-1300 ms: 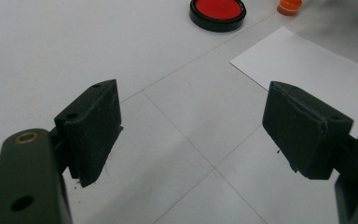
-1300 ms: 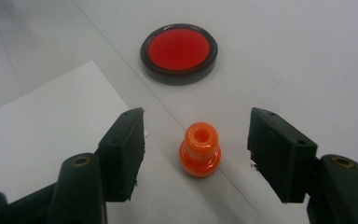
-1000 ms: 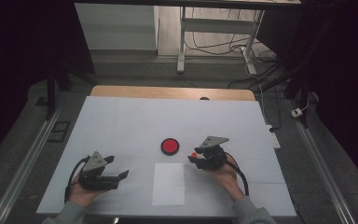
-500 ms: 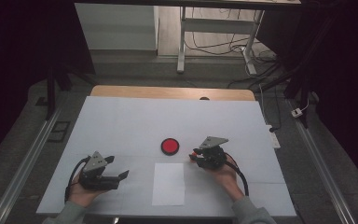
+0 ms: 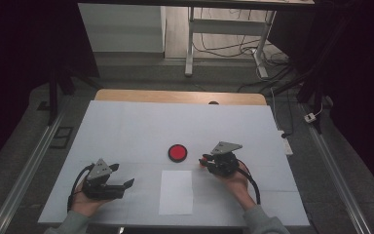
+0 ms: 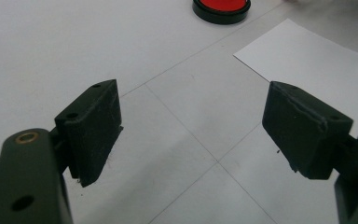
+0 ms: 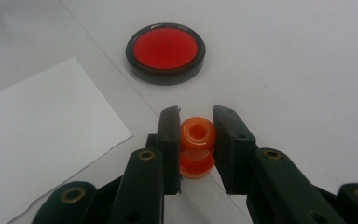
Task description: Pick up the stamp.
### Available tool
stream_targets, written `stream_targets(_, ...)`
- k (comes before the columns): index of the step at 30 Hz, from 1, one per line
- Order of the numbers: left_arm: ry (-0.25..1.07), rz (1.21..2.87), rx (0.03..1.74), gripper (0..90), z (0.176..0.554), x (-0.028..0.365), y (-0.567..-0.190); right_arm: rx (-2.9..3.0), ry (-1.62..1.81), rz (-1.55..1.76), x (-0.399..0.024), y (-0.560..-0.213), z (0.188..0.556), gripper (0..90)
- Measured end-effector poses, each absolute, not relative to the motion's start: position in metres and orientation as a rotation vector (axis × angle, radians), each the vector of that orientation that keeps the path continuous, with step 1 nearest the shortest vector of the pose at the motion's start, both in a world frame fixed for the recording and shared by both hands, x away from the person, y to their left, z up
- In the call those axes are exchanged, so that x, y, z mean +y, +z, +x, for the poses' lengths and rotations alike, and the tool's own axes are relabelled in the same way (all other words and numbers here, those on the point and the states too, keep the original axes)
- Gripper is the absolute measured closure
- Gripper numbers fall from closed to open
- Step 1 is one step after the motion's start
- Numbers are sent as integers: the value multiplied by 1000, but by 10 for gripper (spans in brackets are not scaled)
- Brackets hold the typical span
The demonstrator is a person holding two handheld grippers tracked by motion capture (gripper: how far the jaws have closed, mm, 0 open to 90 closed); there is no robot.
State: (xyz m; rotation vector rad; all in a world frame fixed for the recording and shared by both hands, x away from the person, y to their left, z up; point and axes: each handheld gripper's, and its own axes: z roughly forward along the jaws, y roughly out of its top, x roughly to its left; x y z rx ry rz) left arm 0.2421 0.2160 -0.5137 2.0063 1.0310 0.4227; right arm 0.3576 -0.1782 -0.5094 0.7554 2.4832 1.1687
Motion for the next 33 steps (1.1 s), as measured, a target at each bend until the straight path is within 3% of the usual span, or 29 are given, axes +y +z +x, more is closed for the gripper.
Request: stream_targets(33, 433, 2008, 1031, 200, 244, 216, -514, 2371, 1428, 703, -183, -471, 340, 719)
